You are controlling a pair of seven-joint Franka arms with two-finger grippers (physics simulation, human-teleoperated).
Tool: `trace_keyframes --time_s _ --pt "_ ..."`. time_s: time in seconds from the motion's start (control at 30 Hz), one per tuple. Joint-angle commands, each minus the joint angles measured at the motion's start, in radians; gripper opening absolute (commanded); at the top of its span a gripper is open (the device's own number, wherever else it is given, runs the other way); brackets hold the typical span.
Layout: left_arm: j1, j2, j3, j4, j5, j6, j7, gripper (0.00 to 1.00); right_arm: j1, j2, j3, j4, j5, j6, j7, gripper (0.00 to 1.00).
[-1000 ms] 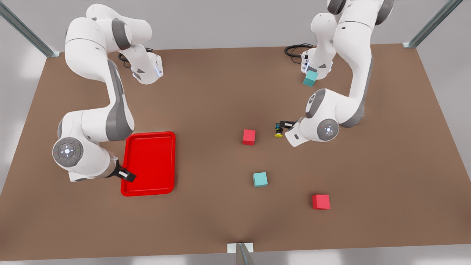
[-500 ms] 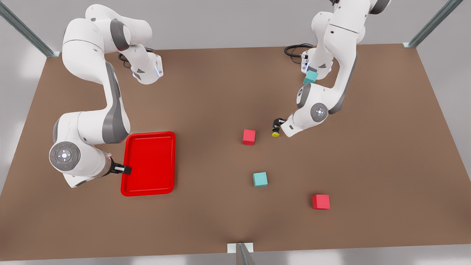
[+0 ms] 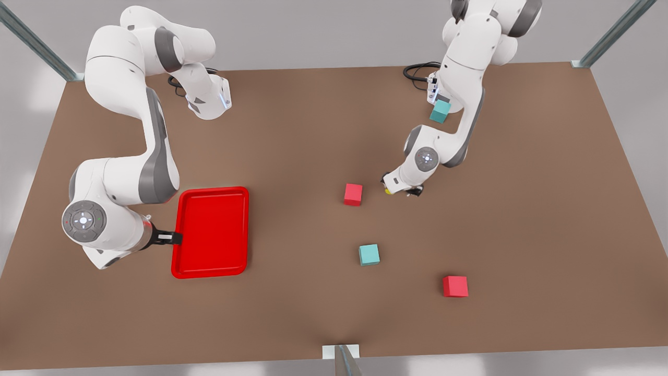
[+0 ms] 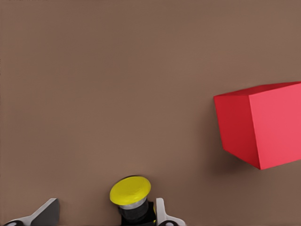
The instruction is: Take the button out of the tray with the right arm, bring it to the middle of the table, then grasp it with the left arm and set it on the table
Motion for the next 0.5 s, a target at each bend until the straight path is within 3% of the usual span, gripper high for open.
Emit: trace_keyframes --time_s 0.0,0.47 --pt "-0.003 0.013 0.001 0.001 0.059 0.05 0.003 1.0 0.001 -0.001 0.0 0.001 0.001 -0.001 -0.094 1.0" --pt "-0.029 0.051 0.006 0.01 0.056 0.049 -0.258 1.0 0.0 -0.003 0.002 0.003 0.02 -0.001 -0.091 1.0"
